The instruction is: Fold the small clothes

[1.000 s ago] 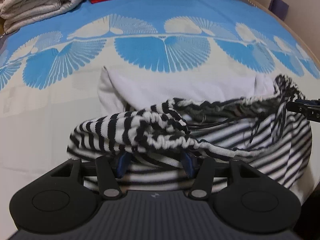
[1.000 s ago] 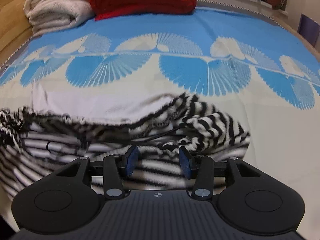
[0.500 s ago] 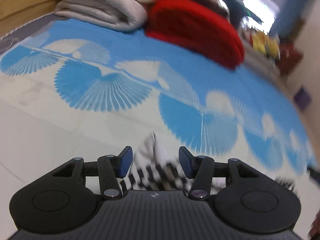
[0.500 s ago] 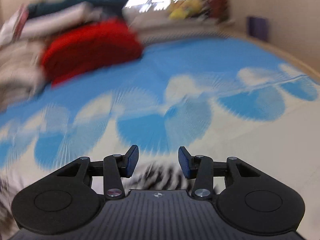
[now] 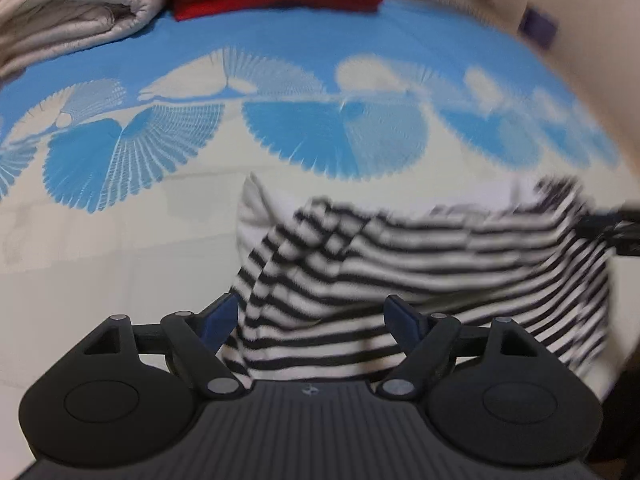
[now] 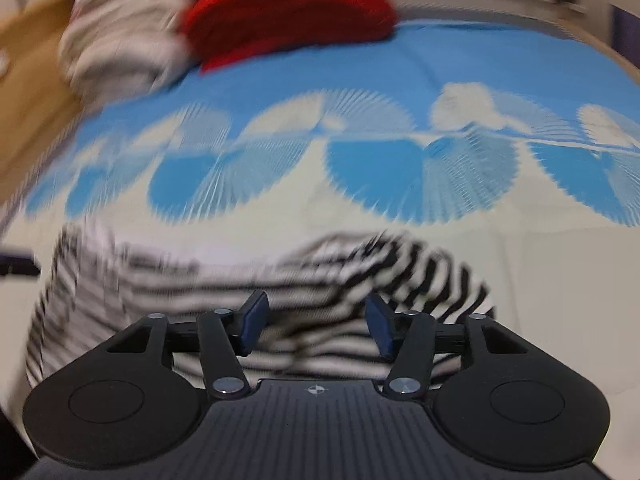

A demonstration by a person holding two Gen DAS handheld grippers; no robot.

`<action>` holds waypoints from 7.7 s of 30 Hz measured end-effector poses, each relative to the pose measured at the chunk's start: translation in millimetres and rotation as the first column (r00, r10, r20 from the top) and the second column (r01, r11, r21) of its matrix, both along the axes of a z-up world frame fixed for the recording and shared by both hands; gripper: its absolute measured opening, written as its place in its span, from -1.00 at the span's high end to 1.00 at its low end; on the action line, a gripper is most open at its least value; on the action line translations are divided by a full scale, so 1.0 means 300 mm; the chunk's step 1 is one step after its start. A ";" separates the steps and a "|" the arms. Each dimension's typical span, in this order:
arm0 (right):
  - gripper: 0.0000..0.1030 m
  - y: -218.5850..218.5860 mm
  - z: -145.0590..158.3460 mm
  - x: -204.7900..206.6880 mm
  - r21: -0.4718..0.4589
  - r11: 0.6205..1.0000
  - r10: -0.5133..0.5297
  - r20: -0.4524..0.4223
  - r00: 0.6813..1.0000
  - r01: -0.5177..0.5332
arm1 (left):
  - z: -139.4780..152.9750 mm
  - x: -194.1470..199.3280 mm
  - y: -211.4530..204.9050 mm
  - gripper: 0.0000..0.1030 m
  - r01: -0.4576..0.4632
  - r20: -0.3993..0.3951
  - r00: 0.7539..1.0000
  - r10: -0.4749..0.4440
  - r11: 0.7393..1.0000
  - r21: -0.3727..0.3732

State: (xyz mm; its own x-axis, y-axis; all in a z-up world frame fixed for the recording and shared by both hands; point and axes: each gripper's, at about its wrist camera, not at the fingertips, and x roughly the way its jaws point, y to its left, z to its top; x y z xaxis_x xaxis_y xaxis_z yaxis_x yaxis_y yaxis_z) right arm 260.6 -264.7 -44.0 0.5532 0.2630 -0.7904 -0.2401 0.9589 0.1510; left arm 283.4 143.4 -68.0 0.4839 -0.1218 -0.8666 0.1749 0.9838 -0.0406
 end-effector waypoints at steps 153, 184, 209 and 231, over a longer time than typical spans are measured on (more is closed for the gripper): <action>0.40 -0.318 -0.007 -0.336 0.045 0.974 -0.216 -0.115 0.970 0.223 | -0.028 -0.205 0.139 0.22 -0.224 -0.095 0.973 0.211 0.962 -0.153; 0.08 -0.093 -0.005 -0.236 -0.165 0.958 -0.231 0.025 0.973 0.232 | -0.149 -0.249 0.259 -0.25 -0.600 -0.405 0.774 0.487 0.769 -0.220; 0.08 -0.179 0.014 -0.274 -0.131 0.947 -0.290 0.037 0.956 0.292 | -0.158 -0.245 0.305 0.36 -0.718 -0.389 0.685 0.616 0.661 -0.219; 0.08 -0.090 0.020 -0.212 -0.104 0.945 -0.308 0.045 0.950 0.312 | -0.038 -0.374 0.390 0.89 -0.713 -0.254 0.701 0.667 0.671 -0.204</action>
